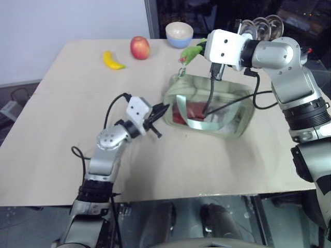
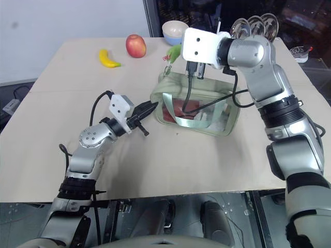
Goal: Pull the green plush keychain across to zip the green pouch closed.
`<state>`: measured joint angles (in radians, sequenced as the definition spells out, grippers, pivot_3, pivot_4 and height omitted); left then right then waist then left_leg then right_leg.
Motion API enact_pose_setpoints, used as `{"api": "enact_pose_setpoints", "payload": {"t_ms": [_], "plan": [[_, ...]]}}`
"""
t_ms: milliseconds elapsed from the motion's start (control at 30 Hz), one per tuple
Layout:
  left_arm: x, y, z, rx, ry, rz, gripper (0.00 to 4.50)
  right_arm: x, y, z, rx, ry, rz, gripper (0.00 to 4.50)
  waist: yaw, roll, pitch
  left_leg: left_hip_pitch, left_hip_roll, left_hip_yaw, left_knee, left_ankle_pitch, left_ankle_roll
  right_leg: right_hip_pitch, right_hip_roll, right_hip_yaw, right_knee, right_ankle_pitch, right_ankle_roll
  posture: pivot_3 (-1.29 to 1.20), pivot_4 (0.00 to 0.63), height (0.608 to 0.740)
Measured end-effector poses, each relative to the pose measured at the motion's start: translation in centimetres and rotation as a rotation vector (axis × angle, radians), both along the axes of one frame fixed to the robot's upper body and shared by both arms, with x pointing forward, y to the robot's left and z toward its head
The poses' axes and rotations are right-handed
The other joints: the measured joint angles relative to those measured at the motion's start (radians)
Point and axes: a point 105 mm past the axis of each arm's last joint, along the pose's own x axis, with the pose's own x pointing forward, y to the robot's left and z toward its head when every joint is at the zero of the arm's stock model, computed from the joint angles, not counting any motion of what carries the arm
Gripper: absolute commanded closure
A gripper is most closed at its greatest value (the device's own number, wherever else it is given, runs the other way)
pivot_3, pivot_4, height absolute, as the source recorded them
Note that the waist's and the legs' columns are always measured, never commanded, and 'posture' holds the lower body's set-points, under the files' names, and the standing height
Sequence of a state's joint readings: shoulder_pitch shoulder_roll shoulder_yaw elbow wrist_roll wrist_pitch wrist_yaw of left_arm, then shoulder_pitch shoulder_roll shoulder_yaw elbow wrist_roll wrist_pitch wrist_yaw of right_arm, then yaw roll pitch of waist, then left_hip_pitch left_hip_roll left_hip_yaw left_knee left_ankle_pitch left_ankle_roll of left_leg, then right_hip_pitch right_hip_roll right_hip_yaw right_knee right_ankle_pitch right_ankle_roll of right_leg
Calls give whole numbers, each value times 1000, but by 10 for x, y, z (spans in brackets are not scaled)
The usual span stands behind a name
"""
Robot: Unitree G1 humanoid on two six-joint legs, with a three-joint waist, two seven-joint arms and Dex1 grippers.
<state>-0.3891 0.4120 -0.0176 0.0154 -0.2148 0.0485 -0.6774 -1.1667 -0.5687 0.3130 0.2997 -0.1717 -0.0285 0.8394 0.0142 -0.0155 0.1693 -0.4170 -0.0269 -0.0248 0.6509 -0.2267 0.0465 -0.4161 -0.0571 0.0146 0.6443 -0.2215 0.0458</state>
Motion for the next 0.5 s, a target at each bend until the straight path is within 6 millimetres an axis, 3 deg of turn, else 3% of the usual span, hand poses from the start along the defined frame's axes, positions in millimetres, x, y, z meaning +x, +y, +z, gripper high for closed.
{"api": "enact_pose_setpoints", "payload": {"t_ms": [200,400,500], "plan": [[7,6,0,-31,27,60,4500,9,-33,7,-4,-19,-108,4469,-4,0,0,0,0,0,0,0,0,0,1,0,0,0,0,0,150,740],[15,25,-4,-75,64,174,4500,16,-94,4,77,-21,-303,4469,-12,1,0,1,1,1,0,-2,3,0,1,1,1,0,0,0,150,740],[18,31,-5,-89,73,218,4500,17,-105,1,107,-20,-358,4469,-28,1,-1,2,1,1,0,-2,3,0,1,2,2,0,0,0,150,740]]}}
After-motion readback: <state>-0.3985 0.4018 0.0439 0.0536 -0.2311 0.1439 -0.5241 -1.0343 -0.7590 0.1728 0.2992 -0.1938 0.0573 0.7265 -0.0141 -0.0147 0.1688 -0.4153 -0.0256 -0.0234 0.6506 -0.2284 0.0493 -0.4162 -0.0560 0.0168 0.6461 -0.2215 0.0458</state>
